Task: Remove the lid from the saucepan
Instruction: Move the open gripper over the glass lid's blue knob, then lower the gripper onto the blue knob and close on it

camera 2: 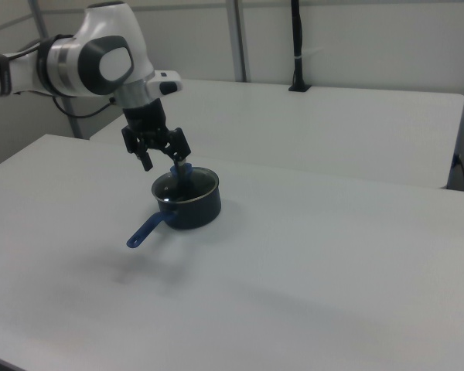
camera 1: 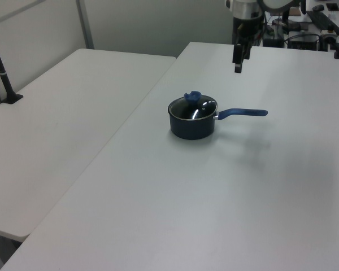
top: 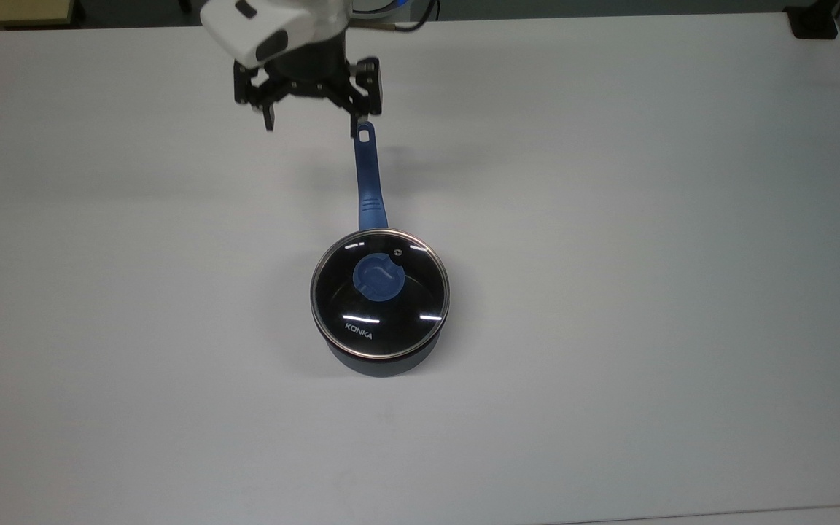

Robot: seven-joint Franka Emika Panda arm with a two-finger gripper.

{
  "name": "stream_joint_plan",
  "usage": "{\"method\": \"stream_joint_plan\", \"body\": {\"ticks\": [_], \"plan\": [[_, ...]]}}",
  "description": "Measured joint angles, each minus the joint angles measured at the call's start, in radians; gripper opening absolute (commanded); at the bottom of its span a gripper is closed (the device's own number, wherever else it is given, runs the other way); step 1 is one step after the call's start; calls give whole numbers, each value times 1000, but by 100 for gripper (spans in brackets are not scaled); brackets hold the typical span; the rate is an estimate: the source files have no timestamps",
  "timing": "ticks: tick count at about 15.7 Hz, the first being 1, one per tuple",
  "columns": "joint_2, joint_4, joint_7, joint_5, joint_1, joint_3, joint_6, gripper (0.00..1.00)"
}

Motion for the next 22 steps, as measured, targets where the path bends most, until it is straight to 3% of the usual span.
{"method": "stream_joint_plan", "body": {"ticks": [5, 14, 22], "plan": [[125, 112, -1, 0, 1, 8, 23, 100], [249, 186, -17, 51, 24, 34, 250, 100], [310, 225, -431, 52, 26, 34, 285, 92]]}}
